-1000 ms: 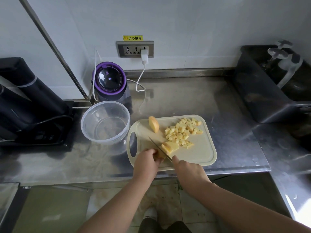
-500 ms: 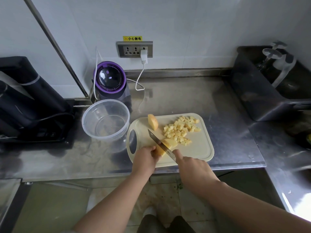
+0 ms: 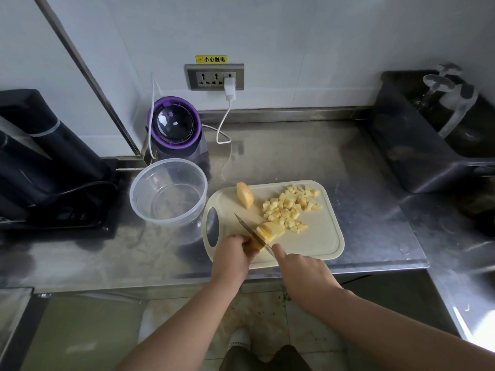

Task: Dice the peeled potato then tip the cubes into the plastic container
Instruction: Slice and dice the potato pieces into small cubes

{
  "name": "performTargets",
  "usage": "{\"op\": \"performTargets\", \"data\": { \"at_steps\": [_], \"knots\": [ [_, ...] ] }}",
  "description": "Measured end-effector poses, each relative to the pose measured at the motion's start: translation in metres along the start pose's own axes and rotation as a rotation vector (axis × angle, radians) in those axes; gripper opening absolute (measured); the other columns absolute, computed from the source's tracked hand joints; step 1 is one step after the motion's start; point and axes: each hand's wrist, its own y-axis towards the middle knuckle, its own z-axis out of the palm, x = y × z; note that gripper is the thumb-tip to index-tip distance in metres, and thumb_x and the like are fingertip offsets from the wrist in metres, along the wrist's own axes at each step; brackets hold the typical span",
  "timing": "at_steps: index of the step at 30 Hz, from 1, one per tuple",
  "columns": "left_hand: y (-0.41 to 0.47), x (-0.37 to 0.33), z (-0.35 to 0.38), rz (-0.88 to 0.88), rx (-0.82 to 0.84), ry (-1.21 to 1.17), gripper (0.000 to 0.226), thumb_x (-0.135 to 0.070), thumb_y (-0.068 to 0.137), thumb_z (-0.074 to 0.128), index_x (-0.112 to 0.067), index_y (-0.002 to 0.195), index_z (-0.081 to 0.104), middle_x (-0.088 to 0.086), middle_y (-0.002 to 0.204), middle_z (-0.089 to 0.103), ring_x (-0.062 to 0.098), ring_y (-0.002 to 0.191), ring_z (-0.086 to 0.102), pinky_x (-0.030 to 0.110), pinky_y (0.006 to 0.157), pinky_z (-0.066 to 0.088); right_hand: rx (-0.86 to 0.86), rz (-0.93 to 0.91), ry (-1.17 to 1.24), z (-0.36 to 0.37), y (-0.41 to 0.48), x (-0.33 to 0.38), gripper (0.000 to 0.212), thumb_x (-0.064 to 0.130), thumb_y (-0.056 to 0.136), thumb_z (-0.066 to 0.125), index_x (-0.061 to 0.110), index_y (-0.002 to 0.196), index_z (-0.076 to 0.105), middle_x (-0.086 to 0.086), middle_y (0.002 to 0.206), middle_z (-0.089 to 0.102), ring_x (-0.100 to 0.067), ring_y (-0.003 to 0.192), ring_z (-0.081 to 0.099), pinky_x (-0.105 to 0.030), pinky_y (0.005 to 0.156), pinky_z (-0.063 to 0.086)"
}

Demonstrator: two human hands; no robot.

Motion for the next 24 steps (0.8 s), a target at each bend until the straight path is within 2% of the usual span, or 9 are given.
{"op": "performTargets", "data": {
  "at_steps": [5, 7, 10, 13, 17, 19, 22, 24],
  "knots": [
    [0.002, 0.002, 0.002, -0.001, -0.031, 0.004, 0.027, -0.032, 0.087, 0.067, -0.013, 0.106, 0.071, -0.001, 0.104, 0.069, 0.015, 0.091, 0.063, 0.024, 0.077, 0.048, 0.030, 0.007, 0.000, 0.008, 0.014, 0.002, 0.059, 0.001, 0.096, 0.048, 0.017, 0.144, 0.017, -0.006, 0.091, 0.058, -0.020, 0.079, 0.063, -0.030, 0.067, 0.052],
    [0.001, 0.003, 0.002, -0.004, -0.020, -0.005, 0.029, -0.032, 0.087, 0.068, -0.014, 0.110, 0.070, -0.001, 0.106, 0.068, 0.015, 0.093, 0.064, 0.026, 0.079, 0.050, 0.036, 0.019, 0.014, 0.006, 0.013, 0.000, 0.059, 0.000, 0.096, 0.048, 0.018, 0.143, 0.017, -0.006, 0.092, 0.059, -0.019, 0.075, 0.061, -0.029, 0.063, 0.049],
    [0.002, 0.003, 0.002, 0.006, -0.011, -0.002, 0.027, -0.033, 0.088, 0.066, -0.015, 0.108, 0.071, -0.002, 0.105, 0.070, 0.015, 0.095, 0.064, 0.025, 0.081, 0.049, 0.011, 0.030, 0.046, 0.001, 0.010, 0.000, 0.067, -0.003, 0.093, 0.047, 0.022, 0.145, 0.013, -0.002, 0.078, 0.051, -0.018, 0.068, 0.055, -0.030, 0.060, 0.046],
    [0.002, 0.003, 0.001, 0.009, 0.020, 0.008, 0.026, -0.028, 0.091, 0.063, -0.013, 0.111, 0.069, 0.001, 0.108, 0.070, 0.018, 0.100, 0.064, 0.027, 0.086, 0.049, -0.032, 0.035, 0.038, -0.007, 0.005, -0.001, 0.065, -0.003, 0.091, 0.046, 0.022, 0.142, 0.013, 0.000, 0.072, 0.045, -0.016, 0.062, 0.050, -0.031, 0.059, 0.045],
    [-0.001, 0.005, 0.000, 0.007, 0.028, -0.054, 0.031, -0.024, 0.091, 0.064, -0.012, 0.119, 0.067, 0.002, 0.113, 0.070, 0.019, 0.103, 0.065, 0.027, 0.091, 0.050, -0.041, 0.044, 0.050, -0.012, -0.002, -0.005, 0.062, -0.002, 0.091, 0.047, 0.021, 0.140, 0.016, -0.001, 0.075, 0.050, -0.021, 0.072, 0.062, -0.035, 0.068, 0.055],
    [-0.001, 0.005, 0.000, 0.003, 0.017, -0.050, 0.031, -0.023, 0.090, 0.065, -0.012, 0.119, 0.067, 0.001, 0.112, 0.070, 0.019, 0.102, 0.065, 0.025, 0.090, 0.049, -0.031, 0.037, 0.043, -0.012, -0.005, -0.004, 0.064, -0.002, 0.091, 0.046, 0.021, 0.141, 0.014, 0.000, 0.073, 0.048, -0.020, 0.071, 0.061, -0.034, 0.066, 0.053],
    [-0.001, 0.006, 0.002, -0.042, 0.038, -0.136, 0.030, -0.023, 0.088, 0.068, -0.010, 0.115, 0.068, 0.003, 0.107, 0.071, 0.020, 0.094, 0.067, 0.038, 0.079, 0.058, -0.019, 0.024, 0.040, -0.010, -0.006, 0.000, 0.062, -0.001, 0.094, 0.045, 0.020, 0.143, 0.014, 0.000, 0.073, 0.047, -0.017, 0.065, 0.053, -0.029, 0.059, 0.045],
    [-0.002, 0.005, 0.001, -0.069, 0.043, -0.165, 0.028, -0.024, 0.087, 0.069, -0.008, 0.110, 0.069, 0.003, 0.102, 0.072, 0.021, 0.091, 0.067, 0.042, 0.072, 0.059, -0.009, 0.022, 0.041, -0.009, -0.006, 0.002, 0.060, -0.001, 0.094, 0.045, 0.020, 0.142, 0.015, -0.001, 0.075, 0.048, -0.016, 0.065, 0.053, -0.027, 0.057, 0.043]
  ]
}}
